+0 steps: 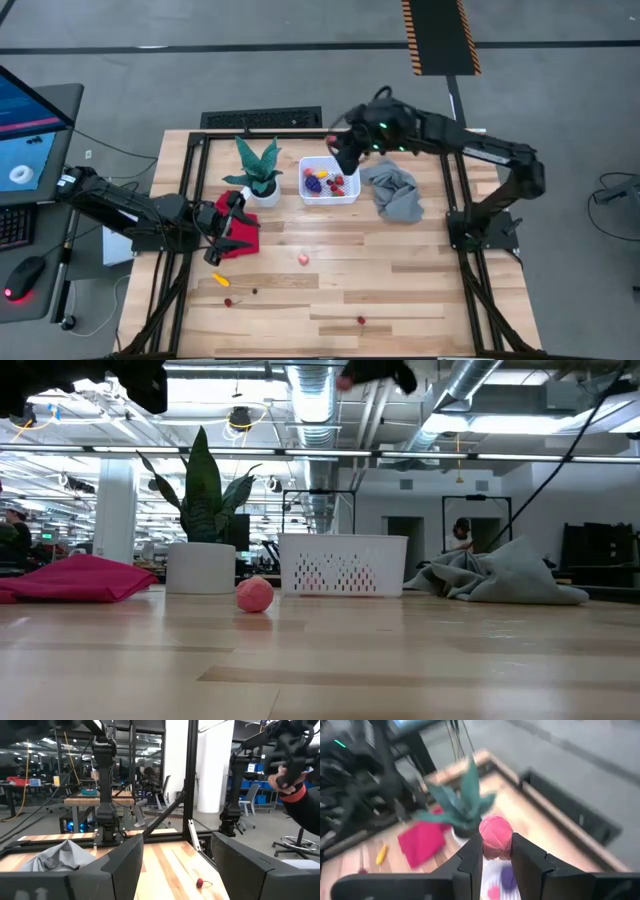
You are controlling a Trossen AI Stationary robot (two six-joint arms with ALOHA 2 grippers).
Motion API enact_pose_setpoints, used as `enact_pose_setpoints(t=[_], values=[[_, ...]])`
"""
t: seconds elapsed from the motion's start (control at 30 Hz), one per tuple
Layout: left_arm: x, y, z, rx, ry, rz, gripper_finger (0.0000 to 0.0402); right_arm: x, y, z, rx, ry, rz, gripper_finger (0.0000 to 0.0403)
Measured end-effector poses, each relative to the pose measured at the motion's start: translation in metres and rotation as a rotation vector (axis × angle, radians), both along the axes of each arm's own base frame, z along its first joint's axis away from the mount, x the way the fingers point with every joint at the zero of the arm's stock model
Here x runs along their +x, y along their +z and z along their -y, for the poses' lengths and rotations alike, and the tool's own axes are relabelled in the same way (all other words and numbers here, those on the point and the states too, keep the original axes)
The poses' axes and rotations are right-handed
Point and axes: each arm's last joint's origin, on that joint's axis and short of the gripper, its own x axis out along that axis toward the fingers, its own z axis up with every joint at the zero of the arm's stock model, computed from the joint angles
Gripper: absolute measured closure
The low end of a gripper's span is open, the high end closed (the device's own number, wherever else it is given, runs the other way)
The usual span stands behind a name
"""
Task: Pick and placing Produce into tupperware
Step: Put the pink peach into the white bin, then put the red cherry into the white bin
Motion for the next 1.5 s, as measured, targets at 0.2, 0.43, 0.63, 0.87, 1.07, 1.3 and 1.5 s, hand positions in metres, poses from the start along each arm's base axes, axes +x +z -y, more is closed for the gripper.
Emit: enact_pose_setpoints(t=[0.2, 0.43, 0.63, 0.87, 1.07, 1.3, 1.5], values=[[0.000, 0.000, 0.000, 0.000, 0.001, -0.002, 0.0177, 0.022, -0.033, 0.034, 0.178, -0.047, -0.193, 0.0290], [0.000, 0.000, 0.000, 0.000, 0.001, -0.004, 0.0177, 0.039, -0.082, 0.058, 0.309, -0.093, -0.389, 0.0290], [0.000, 0.000, 0.000, 0.000, 0.001, -0.004, 0.0177, 0.055, -0.117, 0.064, 0.391, -0.067, -0.496, 0.0290], [0.000, 0.000, 0.000, -0.006, 0.000, -0.006, 0.0177, 0.068, -0.157, 0.068, 0.487, -0.036, -0.612, 0.0290], [0.000, 0.000, 0.000, -0.006, 0.000, -0.006, 0.0177, 0.076, -0.187, 0.071, 0.499, -0.018, -0.711, 0.0270], [0.000, 0.000, 0.000, -0.006, 0.000, -0.006, 0.0177, 0.080, -0.187, 0.075, 0.465, 0.002, -0.665, 0.0183], [0.000, 0.000, 0.000, -0.006, 0.000, -0.006, 0.0177, 0.072, -0.160, 0.075, 0.423, 0.002, -0.629, 0.0127]])
